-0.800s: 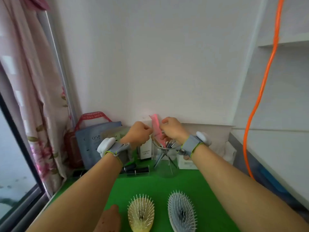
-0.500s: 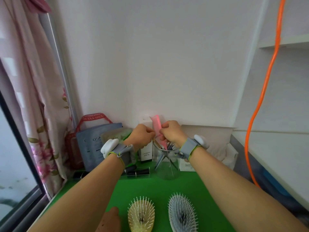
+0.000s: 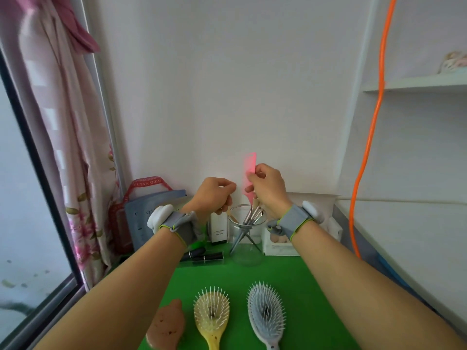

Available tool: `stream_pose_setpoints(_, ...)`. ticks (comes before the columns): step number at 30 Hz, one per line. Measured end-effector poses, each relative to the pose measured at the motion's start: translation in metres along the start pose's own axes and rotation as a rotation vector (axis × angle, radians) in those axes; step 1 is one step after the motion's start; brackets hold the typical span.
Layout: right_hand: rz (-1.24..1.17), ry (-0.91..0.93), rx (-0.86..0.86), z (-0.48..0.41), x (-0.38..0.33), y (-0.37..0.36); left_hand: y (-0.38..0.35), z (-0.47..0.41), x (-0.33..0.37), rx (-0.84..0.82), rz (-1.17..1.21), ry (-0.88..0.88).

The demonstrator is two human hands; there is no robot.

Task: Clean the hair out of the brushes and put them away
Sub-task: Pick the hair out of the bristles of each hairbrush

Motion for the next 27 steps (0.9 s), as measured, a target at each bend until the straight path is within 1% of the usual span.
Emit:
stream_pose_setpoints(4, -0.034, 0.090, 0.059, 0.022, -0.034, 0.021, 0.000, 0.024, 0.018, -0.023, 0.098, 0.047)
stream_pose_setpoints(7, -0.059, 0.141, 0.064, 0.040, -0.053, 0.031, -0.003, 0.042, 0.027, -0.104, 0.210, 0.117)
stream_pose_setpoints(11, -0.079, 0.189, 0.038, 0.074, -0.073, 0.043, -0.009, 0.067, 0.034, -0.234, 0.304, 0.159)
stream_pose_setpoints(15, -0.048, 0.218, -0.014, 0.106, -0.078, 0.046, -0.015, 0.090, 0.038, -0.280, 0.429, 0.164)
stream_pose_setpoints(20, -0.079, 0.229, -0.136, 0.131, -0.076, 0.047, -0.017, 0.109, 0.034, -0.280, 0.592, 0.250)
stream_pose_setpoints(23, -0.073, 0.211, -0.200, 0.140, -0.070, 0.050, -0.018, 0.119, 0.034, -0.256, 0.630, 0.264)
stream_pose_setpoints(25, -0.034, 0.200, -0.189, 0.141, -0.060, 0.053, -0.019, 0.123, 0.034, -0.238, 0.640, 0.291)
stream_pose_setpoints(27, -0.032, 0.144, -0.164, 0.141, -0.051, 0.057, -0.020, 0.127, 0.032, -0.235, 0.575, 0.297)
Point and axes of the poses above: each hand's wrist, its own z-axis away from the middle knuckle, its own y-axis out of the back of the hand, x = y × z, the point moved 4 cm from there along -z, towards the middle knuckle, and after that the axes turned 7 degrees about z, right-handed, at the moved point
